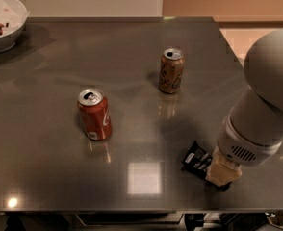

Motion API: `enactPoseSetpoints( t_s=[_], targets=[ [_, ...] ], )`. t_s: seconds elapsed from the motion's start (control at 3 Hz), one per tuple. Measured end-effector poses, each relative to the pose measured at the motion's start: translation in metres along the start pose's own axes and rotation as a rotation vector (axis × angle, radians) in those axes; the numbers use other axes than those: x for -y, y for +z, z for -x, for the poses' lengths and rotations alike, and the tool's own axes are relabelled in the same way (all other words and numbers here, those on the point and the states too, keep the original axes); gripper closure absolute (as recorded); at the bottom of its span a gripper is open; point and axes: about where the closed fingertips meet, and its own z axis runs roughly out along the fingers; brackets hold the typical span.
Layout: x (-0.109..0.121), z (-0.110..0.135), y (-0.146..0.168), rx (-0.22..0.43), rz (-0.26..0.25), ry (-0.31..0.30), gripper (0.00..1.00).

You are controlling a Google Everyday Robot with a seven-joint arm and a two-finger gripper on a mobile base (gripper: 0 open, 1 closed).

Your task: Move rxbar chocolate near orange can

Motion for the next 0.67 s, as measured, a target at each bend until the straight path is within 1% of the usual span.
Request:
enactPoseSetpoints(
  t_s=[0.33, 0.67],
  targets=[
    [0.017, 0.011, -0.008, 0.021, -0.009, -0.015, 1.0],
    [0.05, 0.031, -0.018, 0.046, -0.028, -0.025, 1.0]
  ],
)
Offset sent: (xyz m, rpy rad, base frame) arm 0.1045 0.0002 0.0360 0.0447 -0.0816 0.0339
